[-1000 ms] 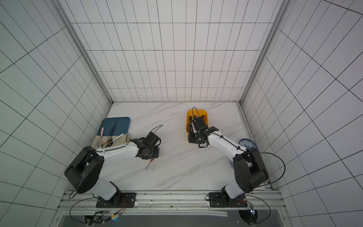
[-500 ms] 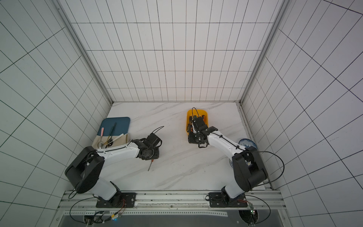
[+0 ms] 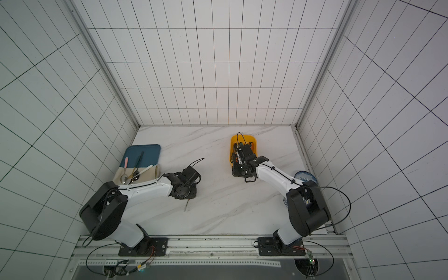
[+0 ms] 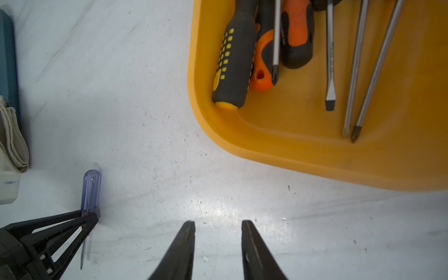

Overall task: Put the screwdriver on the desktop into the storage box
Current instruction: Pick up the screwdriver from the center of the board.

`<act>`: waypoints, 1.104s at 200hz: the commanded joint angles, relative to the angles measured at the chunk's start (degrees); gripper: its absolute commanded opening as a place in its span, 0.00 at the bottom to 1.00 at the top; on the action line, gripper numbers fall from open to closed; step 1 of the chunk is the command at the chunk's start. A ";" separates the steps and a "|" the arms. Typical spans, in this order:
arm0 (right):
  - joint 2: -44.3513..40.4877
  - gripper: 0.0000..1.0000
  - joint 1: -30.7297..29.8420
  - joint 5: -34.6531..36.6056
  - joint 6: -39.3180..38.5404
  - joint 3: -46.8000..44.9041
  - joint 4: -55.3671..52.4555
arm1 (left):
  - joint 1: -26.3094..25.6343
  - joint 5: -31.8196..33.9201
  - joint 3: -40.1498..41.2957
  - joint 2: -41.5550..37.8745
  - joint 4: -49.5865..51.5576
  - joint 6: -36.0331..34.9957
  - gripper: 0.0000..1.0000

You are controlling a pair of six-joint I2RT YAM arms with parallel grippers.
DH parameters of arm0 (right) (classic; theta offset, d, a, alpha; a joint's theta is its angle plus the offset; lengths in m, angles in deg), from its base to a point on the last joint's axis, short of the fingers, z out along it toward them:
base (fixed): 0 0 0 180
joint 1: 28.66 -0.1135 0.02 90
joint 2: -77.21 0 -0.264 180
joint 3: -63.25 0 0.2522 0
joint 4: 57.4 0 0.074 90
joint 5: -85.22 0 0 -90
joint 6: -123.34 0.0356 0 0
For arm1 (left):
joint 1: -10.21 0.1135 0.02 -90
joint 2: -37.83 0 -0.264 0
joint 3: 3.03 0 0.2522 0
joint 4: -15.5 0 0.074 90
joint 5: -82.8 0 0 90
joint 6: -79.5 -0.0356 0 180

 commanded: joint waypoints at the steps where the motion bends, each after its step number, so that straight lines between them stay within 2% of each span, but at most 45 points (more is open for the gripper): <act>1: 0.14 0.36 -0.64 -0.22 0.93 -1.72 0.61 | -0.31 1.74 0.32 -0.81 0.50 0.26 0.32; 22: -0.04 0.36 -0.63 -0.20 0.98 -1.82 0.63 | -0.31 1.85 0.20 0.15 -0.03 0.20 0.26; 77: -0.48 0.36 -0.61 -0.27 1.04 -2.09 0.71 | -0.44 0.31 0.29 0.11 -1.29 -0.46 0.00; 97: -0.40 0.37 -0.60 -0.58 1.28 -2.13 0.80 | -0.44 0.14 0.42 -0.08 -1.47 -0.73 0.00; 113: -0.31 0.36 -0.61 -0.64 1.33 -2.13 0.98 | -0.51 0.07 0.46 0.28 -1.31 -0.73 0.09; 135: -0.32 0.36 -0.65 -0.63 1.33 -2.15 0.96 | -0.89 0.91 0.29 0.78 -0.47 -0.39 0.17; 193: -0.22 0.37 -0.63 -0.62 1.50 -2.17 1.15 | -2.41 3.01 0.35 0.37 1.58 0.47 0.31; 221: -0.18 0.37 -0.64 -0.72 1.59 -2.27 1.30 | -2.75 3.40 0.54 0.58 1.42 0.35 0.31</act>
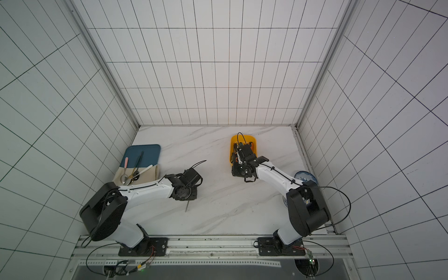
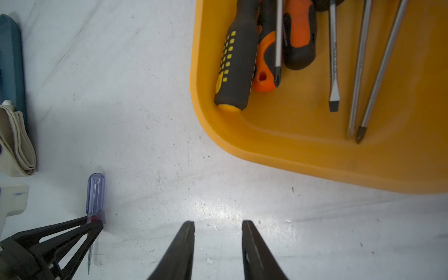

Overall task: Put the screwdriver on the desktop into the storage box
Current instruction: Pick up the screwdriver from the center of the board.

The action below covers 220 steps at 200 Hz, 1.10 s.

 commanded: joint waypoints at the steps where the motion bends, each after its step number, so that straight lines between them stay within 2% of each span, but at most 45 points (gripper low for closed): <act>1: -0.24 0.36 -0.65 -0.33 0.71 -1.95 0.42 | -0.45 1.49 0.51 0.55 0.33 0.14 0.30; 20: -0.30 0.36 -0.59 -0.26 0.80 -2.07 0.50 | -0.59 1.50 0.59 0.93 -0.18 0.13 0.25; 54: -0.74 0.36 -0.65 -0.24 0.80 -2.25 0.52 | -0.67 0.62 0.21 0.79 -0.98 -0.62 0.00; 96: -2.27 0.37 -0.64 -1.36 1.12 -2.56 0.56 | -0.63 -0.44 -1.65 -1.51 -0.89 -2.30 0.00; 136: -5.11 0.43 -0.43 -5.55 1.63 -3.53 2.43 | -0.33 -2.33 -3.96 -6.37 -1.45 -3.76 0.00; 170: -6.78 0.45 -0.30 -11.95 3.52 -4.64 7.16 | 1.46 -7.19 -4.20 -10.84 -5.03 -3.16 0.00; 220: -7.35 0.48 -1.13 -24.66 9.27 -7.63 21.65 | 3.02 -14.27 -2.97 -15.80 -13.24 -0.63 0.00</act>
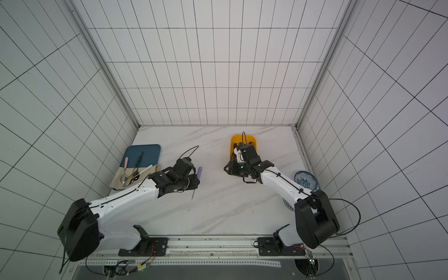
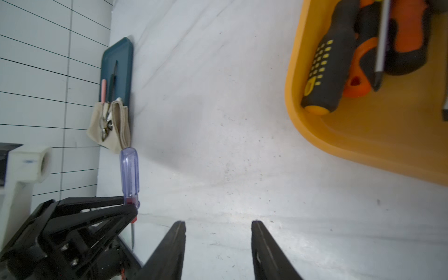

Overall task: Put the screwdriver on the desktop into the storage box
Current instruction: Pick up the screwdriver from the center of the board, then place the screwdriver in the storage box.

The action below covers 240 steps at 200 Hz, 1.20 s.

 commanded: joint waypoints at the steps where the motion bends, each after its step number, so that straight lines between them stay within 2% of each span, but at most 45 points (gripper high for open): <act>1: -0.77 0.48 -1.07 -8.70 4.01 -2.50 9.59 | 0.24 -4.74 0.23 -2.43 -6.33 1.43 0.00; 28: 0.26 0.50 -1.90 -13.64 7.93 -3.79 18.04 | 0.20 -7.45 0.93 -4.40 -10.39 2.67 0.00; 55: 0.89 0.52 -3.15 -15.68 9.81 -3.91 22.51 | 0.29 -9.57 1.80 -5.91 -13.28 3.77 0.00; 175: 4.32 0.51 -6.01 -19.71 11.75 -1.51 27.32 | 0.32 -14.61 3.51 -8.26 -17.94 5.17 0.00; 221: 4.32 0.41 -6.12 -20.98 12.81 -2.03 29.84 | 0.26 -16.73 3.79 -8.31 -18.78 5.23 0.00; 240: 4.25 0.32 -6.10 -21.35 13.29 -2.30 30.80 | 0.27 -17.30 3.77 -8.14 -18.88 5.16 0.00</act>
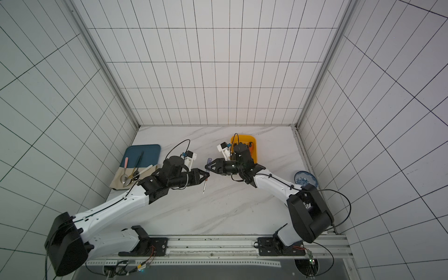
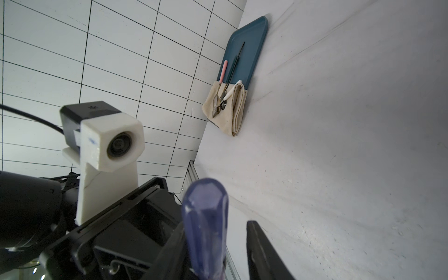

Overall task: Put the screwdriver on the desktop into the storage box
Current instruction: Place the screwdriver in the storage box.

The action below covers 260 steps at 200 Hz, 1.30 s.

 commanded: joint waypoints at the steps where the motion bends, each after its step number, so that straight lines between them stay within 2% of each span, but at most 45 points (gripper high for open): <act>1: 0.55 0.31 -0.59 -1.64 0.69 -0.16 2.89 | 0.18 -1.57 0.58 -0.77 -2.29 -0.13 0.00; 18: 0.64 0.21 -0.61 -1.70 0.87 -0.36 3.51 | 0.19 -1.39 0.71 -0.86 -2.37 -0.05 0.00; 43: 0.73 0.15 -0.57 -1.55 1.14 -0.51 4.07 | 0.22 -1.23 0.84 -0.77 -2.42 0.17 0.00; 56: 0.81 0.13 -0.51 -1.46 1.14 -0.64 4.07 | 0.24 -0.93 1.06 -0.85 -2.38 0.34 0.14; 87: 0.72 0.11 0.24 0.56 -0.33 0.19 0.03 | 1.28 -0.73 1.32 -1.73 -1.22 0.26 0.37; 109: 0.77 0.11 2.26 1.75 -0.94 0.93 -3.52 | 2.97 -0.35 1.97 -3.83 0.64 0.04 0.45; 138: 0.38 0.11 5.64 4.35 -5.12 4.27 -13.05 | 5.02 1.04 3.44 -7.10 3.95 0.02 0.46; 186: 3.38 0.11 11.88 12.53 -12.91 14.93 -31.47 | 6.50 4.33 6.00 -10.73 8.09 0.65 0.50; 260: 16.63 0.11 19.68 27.08 -21.93 36.92 -52.37 | 7.97 4.33 7.25 -13.11 11.86 -0.24 0.51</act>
